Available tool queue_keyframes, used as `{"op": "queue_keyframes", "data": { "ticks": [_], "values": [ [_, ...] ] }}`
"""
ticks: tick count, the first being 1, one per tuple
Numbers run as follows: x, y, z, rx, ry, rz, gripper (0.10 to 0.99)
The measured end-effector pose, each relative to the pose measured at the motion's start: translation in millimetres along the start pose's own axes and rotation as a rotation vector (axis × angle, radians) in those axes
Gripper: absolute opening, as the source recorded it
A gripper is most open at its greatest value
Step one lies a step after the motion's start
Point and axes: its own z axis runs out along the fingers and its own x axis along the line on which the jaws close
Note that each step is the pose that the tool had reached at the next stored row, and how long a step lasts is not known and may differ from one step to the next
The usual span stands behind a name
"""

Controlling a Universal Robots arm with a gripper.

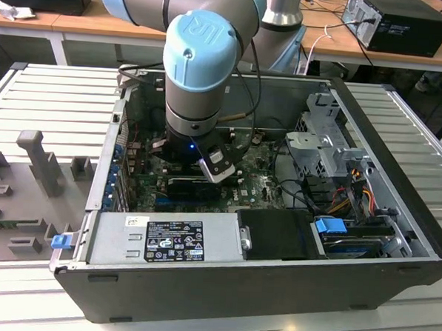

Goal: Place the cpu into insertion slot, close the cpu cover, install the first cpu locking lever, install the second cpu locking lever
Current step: 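Install the second cpu locking lever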

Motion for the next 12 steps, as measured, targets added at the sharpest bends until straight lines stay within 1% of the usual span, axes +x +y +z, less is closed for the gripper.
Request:
{"op": "queue_keyframes", "data": {
  "ticks": [1, 2, 5, 12],
  "values": [
    [-0.1, 0.1, 0.1, 0.000, 0.0000, 0.000, 0.106],
    [0.0, 2.7, -6.6, 0.000, 0.0000, 0.000, 0.106],
    [0.1, 5.3, -14.2, 0.000, -0.0001, 0.000, 0.106],
    [0.2, 8.9, -25.0, 0.001, 0.0001, 0.000, 0.106]
  ]
}}
